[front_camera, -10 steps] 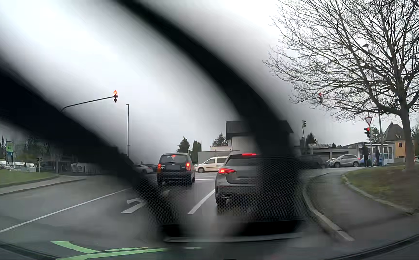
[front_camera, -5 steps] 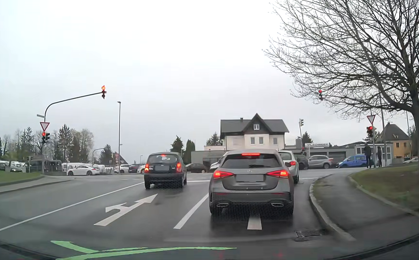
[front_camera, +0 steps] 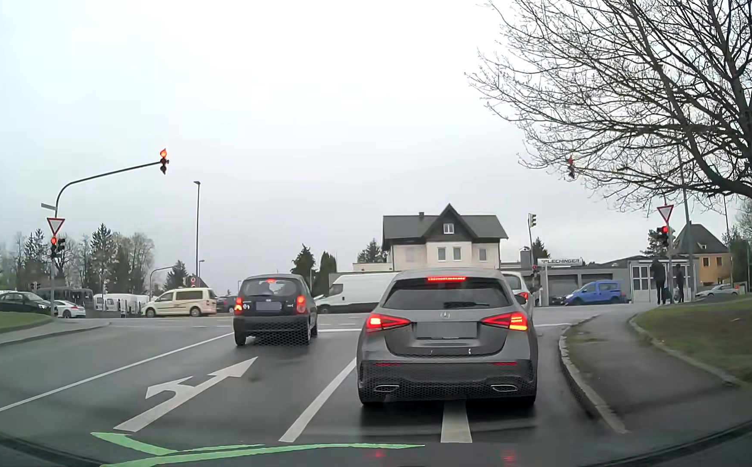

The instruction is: Follow the waypoints while adhering to traffic rules and regulations

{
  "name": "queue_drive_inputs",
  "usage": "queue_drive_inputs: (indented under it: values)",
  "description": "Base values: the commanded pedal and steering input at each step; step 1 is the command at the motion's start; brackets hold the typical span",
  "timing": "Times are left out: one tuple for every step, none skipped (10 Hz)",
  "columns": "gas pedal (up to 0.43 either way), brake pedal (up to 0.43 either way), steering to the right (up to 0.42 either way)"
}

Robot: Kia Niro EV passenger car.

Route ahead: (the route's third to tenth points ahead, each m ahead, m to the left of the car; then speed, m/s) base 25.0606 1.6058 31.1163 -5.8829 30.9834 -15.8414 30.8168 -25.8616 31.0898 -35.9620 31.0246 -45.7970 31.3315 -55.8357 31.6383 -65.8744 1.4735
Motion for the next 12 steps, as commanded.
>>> queue_drive_inputs:
  values:
    - [0.0, 0.195, 0.162]
    - [0.0, 0.195, 0.17]
    - [0.0, 0.195, 0.171]
    - [0.0, 0.195, 0.17]
    - [0.0, 0.195, 0.171]
    - [0.0, 0.195, 0.17]
    - [0.0, 0.195, 0.17]
    - [0.0, 0.195, 0.171]
    - [0.0, 0.195, 0.171]
    - [0.0, 0.195, 0.17]
    - [0.0, 0.195, 0.169]
    - [0.0, 0.195, 0.165]
